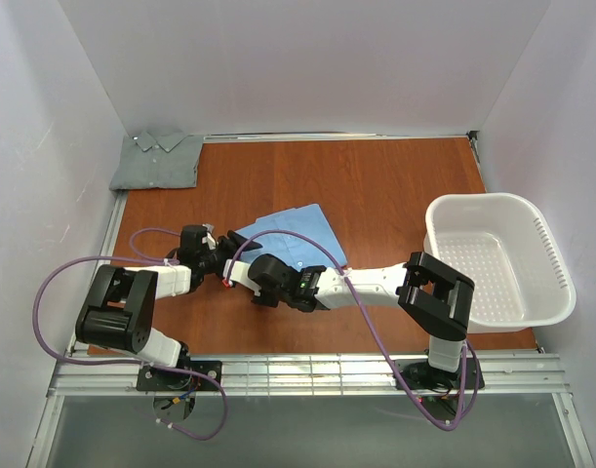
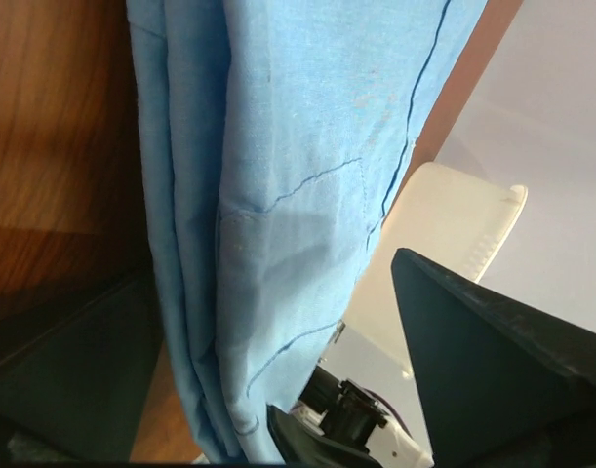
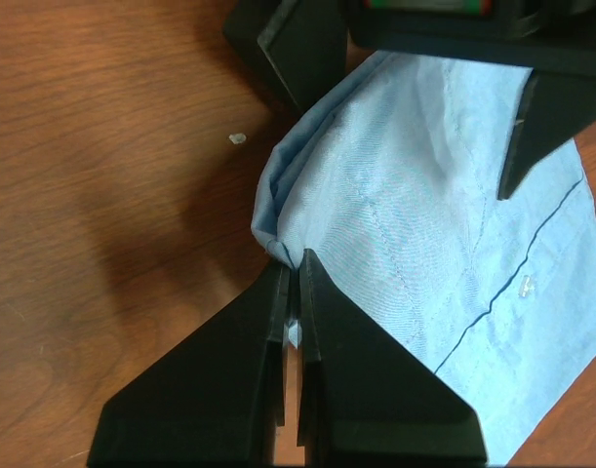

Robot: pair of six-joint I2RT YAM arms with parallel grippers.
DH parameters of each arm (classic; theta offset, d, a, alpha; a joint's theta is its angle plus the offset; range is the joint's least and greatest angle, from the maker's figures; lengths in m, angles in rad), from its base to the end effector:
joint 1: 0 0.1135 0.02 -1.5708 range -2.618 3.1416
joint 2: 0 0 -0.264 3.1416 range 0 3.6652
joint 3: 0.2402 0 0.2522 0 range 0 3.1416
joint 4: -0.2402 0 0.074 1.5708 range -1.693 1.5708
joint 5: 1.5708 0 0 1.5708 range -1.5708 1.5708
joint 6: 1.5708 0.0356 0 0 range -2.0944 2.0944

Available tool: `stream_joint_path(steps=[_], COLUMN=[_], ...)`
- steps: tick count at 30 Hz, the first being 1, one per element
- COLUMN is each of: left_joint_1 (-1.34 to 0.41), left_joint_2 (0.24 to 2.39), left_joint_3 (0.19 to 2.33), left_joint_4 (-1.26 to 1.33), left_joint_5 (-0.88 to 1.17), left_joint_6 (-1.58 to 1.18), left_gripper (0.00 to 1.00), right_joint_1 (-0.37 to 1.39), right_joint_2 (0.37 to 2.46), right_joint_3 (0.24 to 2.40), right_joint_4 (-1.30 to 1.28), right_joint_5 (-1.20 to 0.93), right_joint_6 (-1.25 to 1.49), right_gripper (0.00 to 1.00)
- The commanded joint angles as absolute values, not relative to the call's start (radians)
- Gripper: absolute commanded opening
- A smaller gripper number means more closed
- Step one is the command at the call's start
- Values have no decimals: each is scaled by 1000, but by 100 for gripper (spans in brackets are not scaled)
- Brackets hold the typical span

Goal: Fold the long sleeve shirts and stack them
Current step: Fold the shirt

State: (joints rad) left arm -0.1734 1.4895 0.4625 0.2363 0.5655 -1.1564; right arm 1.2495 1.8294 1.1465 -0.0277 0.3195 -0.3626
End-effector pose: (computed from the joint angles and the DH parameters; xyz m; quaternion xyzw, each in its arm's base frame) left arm 0.2428 -0.0619 0.1241 -0.3256 0.8331 -0.4284 0.1281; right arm 0.1360 0.3733 0.1904 -0.6016 0.6691 0.0460 0.4339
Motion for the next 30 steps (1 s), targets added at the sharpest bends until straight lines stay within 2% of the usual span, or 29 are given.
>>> stream_joint_path(steps=[1, 7, 8, 10, 13, 14, 16, 17, 18, 19, 20, 23, 26, 30], left_joint_1=[-183, -187, -189, -195, -202, -202, -204, -204, -203, -202, -202, -192, -150, -83], left_joint_2=[1499, 1532, 1535, 1540, 1540, 1539, 1526, 1517, 1508, 1482, 1468, 1396, 1330, 1325], left_joint_3=[393, 357, 354, 345, 331, 327, 321, 327, 336, 372, 397, 520, 671, 900], left_joint_4=[314, 409, 423, 454, 497, 503, 515, 505, 462, 430, 341, 127, -100, -389], left_joint_5=[445, 430, 430, 426, 426, 425, 419, 414, 411, 400, 393, 356, 334, 293], left_joint_6=[-1189, -1203, -1203, -1201, -1192, -1192, -1184, -1163, -1149, -1128, -1074, -947, -838, -631], left_gripper=[84, 76, 69, 62, 43, 31, 17, 6, 1, 0, 0, 0, 0, 0], right_joint_1=[1249, 1249, 1249, 1249, 1249, 1249, 1247, 1249, 1249, 1249, 1249, 1247, 1249, 1249], right_joint_2=[1793, 1798, 1799, 1798, 1790, 1789, 1783, 1782, 1778, 1766, 1758, 1701, 1623, 1469], right_joint_3=[1138, 1141, 1141, 1137, 1129, 1129, 1129, 1131, 1134, 1137, 1141, 1169, 1175, 1120], right_joint_4=[34, 43, 44, 49, 61, 63, 66, 67, 66, 64, 55, 2, -105, -178], right_joint_5=[296, 287, 287, 284, 285, 285, 282, 281, 278, 270, 268, 255, 249, 264], right_joint_6=[-319, -299, -296, -288, -279, -276, -265, -261, -255, -239, -232, -189, -158, -118], right_gripper=[1, 1, 1, 1, 1, 1, 1, 1, 1, 5, 26, 54, 62, 63])
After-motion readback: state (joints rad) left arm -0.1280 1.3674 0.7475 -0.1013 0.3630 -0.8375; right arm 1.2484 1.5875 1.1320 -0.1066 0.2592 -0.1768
